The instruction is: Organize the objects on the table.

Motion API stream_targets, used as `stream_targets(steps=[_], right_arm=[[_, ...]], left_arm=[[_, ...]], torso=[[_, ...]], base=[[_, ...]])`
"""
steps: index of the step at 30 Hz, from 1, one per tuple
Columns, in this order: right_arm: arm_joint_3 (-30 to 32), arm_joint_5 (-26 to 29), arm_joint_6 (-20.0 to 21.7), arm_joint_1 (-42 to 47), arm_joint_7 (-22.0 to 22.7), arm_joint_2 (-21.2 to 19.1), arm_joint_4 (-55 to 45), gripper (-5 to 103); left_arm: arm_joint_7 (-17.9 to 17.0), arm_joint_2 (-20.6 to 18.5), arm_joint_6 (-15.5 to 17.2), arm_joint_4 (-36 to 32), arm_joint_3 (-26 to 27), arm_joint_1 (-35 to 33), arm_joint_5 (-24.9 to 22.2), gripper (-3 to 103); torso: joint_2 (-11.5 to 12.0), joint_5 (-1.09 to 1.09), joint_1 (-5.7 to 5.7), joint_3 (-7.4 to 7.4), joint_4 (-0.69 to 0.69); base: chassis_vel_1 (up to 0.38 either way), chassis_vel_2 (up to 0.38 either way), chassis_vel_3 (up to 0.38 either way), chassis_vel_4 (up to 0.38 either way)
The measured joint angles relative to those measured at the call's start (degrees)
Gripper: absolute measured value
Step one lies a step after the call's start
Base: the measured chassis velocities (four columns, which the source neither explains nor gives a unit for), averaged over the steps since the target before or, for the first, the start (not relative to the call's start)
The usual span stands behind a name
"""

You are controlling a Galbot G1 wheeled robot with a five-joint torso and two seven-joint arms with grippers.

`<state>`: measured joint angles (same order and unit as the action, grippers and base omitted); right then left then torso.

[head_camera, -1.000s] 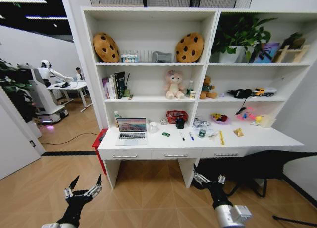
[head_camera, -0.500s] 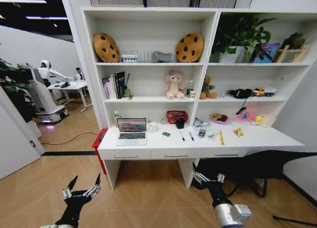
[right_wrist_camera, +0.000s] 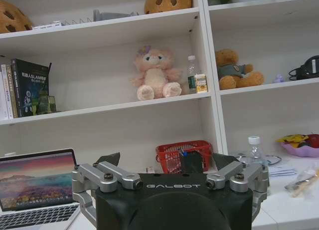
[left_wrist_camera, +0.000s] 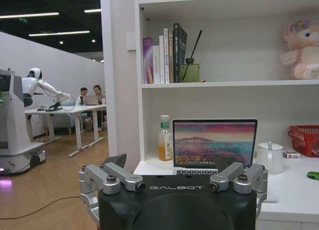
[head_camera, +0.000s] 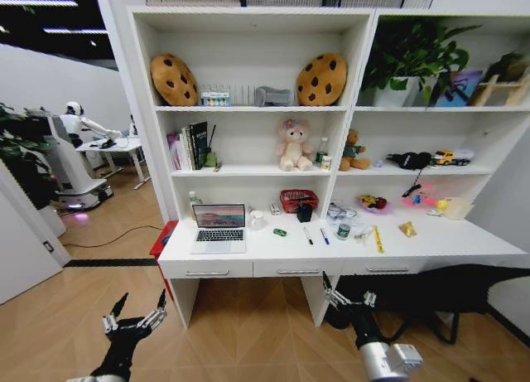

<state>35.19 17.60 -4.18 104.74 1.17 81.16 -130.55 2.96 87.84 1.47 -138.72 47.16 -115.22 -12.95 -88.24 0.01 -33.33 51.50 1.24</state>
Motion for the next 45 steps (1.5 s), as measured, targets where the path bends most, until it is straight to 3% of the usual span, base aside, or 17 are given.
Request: stream_targets(steps=[15, 17, 21, 22, 26, 30, 32, 34, 39, 45], right_arm=[[-0.06, -1.23, -3.38, 0.11, -1.10, -0.04, -0.22, 100], [-0.05, -1.59, -3.95, 0.10, -1.10, -0.06, -0.23, 100], [0.05, -2.73, -5.08, 0.56, -1.50, -0.27, -0.62, 100], [0.05, -2.85, -5.13, 0.81, -1.54, -0.28, -0.84, 100], [0.04, -2.95, -5.16, 0.99, -1.58, -0.30, -1.01, 100], [0.06, -2.91, -5.18, 1.07, -1.72, -0.45, -0.97, 100], [0.06, -2.88, -5.18, 1.11, -1.82, -0.54, -0.94, 100], [-0.12, -2.60, -5.19, 1.22, -1.86, -0.61, -0.91, 100], [-0.47, -2.94, -5.19, 1.52, -1.92, -0.13, -0.64, 100], [-0.84, -3.34, -5.16, 2.07, -1.89, 0.29, -0.23, 100]], left_arm=[[0.13, -0.08, -0.44, 0.66, 0.09, 0.07, 0.26, 98], [0.16, -0.12, -0.45, 0.68, 0.09, 0.07, 0.28, 98], [0.17, -0.29, -0.47, 0.67, 0.20, 0.05, 0.25, 98], [0.20, -0.39, -0.47, 0.68, 0.24, 0.05, 0.20, 98], [0.25, -0.44, -0.54, 0.71, 0.21, -0.14, 0.40, 98], [0.33, -0.44, -0.59, 0.73, 0.16, -0.18, 0.47, 97], [0.47, -0.47, -0.63, 0.73, 0.19, -0.17, 0.42, 93], [2.06, -0.90, -1.59, 0.78, 0.80, -0.13, 0.08, 81], [2.72, -1.23, -3.06, 0.99, 1.33, 0.16, -0.76, 70], [2.67, -1.35, -4.24, 1.66, 1.70, -0.02, -0.53, 43]], torso=[[0.02, 0.02, -0.03, 0.02, -0.02], [0.02, -0.05, -0.03, 0.01, 0.01], [0.05, 0.02, -0.12, 0.05, -0.03], [0.04, -0.05, -0.10, 0.03, 0.06], [0.04, 0.02, -0.08, 0.03, -0.03], [-0.01, 0.00, 0.04, -0.01, -0.01], [-0.03, 0.02, 0.07, -0.02, -0.01], [-0.04, -0.02, 0.08, -0.02, 0.01], [-0.01, -0.01, 0.02, 0.00, 0.00], [0.01, -0.01, -0.02, 0.01, 0.01]], base=[[-0.310, 0.318, 0.330, -0.329], [-0.370, 0.335, 0.383, -0.367], [-0.271, 0.276, 0.286, -0.269], [-0.225, 0.149, 0.035, -0.065], [-0.048, 0.086, 0.058, -0.016], [0.015, -0.012, -0.015, 0.010], [0.079, -0.102, -0.095, 0.071], [0.042, -0.102, -0.065, 0.041], [0.008, -0.020, -0.007, 0.008], [0.000, 0.000, 0.000, 0.000]])
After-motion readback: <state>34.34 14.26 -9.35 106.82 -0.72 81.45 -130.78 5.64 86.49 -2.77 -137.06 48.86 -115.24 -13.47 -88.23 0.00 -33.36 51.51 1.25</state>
